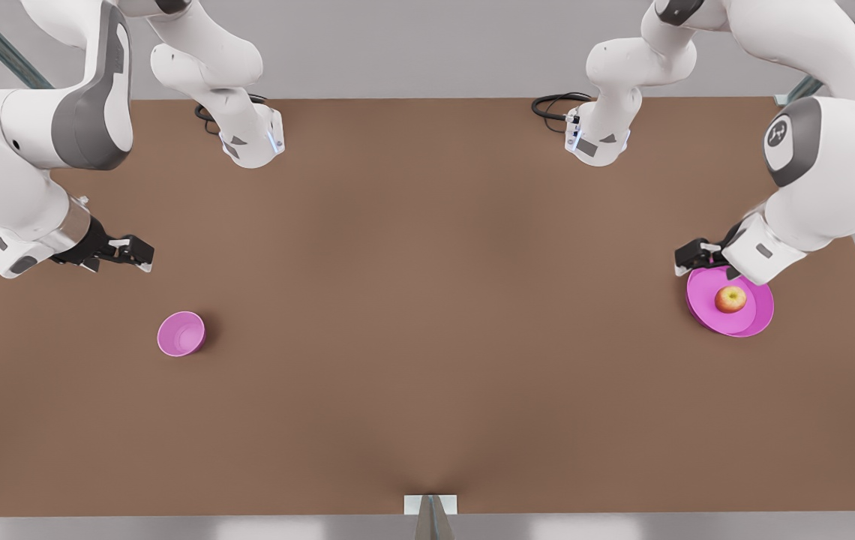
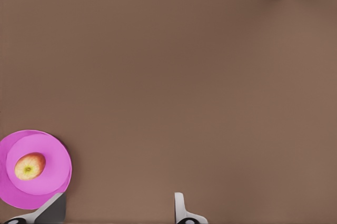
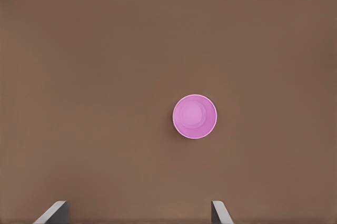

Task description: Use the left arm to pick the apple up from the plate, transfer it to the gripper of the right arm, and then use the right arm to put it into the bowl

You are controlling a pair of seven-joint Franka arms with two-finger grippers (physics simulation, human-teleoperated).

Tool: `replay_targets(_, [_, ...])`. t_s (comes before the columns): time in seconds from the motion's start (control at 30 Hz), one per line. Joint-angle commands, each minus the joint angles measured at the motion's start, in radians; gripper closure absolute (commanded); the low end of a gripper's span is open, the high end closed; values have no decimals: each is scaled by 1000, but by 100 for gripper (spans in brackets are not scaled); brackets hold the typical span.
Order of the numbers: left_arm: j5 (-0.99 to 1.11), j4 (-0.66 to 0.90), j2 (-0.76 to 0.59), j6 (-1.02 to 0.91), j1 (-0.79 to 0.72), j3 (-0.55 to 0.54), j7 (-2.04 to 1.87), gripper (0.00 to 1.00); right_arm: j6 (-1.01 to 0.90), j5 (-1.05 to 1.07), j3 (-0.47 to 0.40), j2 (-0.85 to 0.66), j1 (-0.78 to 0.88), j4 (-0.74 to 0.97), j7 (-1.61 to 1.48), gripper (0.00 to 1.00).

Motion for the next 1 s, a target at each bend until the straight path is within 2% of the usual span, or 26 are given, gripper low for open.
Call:
replay_targets(0.0, [16, 0, 1, 14, 0, 0, -6, 0, -1, 1, 0, -1, 0, 0, 10, 0])
replay_targets(0.07, [16, -27, 13, 20, 14, 10, -5, 0, -1, 1, 0, -1, 2, 0, 10, 0])
replay_targets(0.1, [16, -69, 16, 38, 14, 55, -6, 0, -1, 1, 0, -1, 2, 0, 10, 0])
replay_targets(0.2, [2, -376, 16, 356, 15, 213, -6, 0, -1, 1, 0, -2, 0, 0, 10, 0])
replay_targets(0.33, [-41, -575, 47, 612, 41, 282, 107, 0, -3, 1, 0, -2, 2, 0, 10, 0])
replay_targets(0.47, [-105, -710, 104, 856, 87, 360, 431, 0, -3, -1, 0, -2, 3, 0, 10, 0])
replay_targets(0.53, [-105, -716, 113, 864, 92, 398, 549, 0, -3, -1, 0, -2, 3, 0, 10, 0])
replay_targets(0.73, [-108, -716, 185, 928, 146, 421, 822, 0, -3, -1, 0, -2, 2, 0, -4, 0])
replay_targets(0.97, [-145, -716, 268, 959, 149, 421, 876, 0, -3, 1, 0, -2, 2, -1, -7, 0])
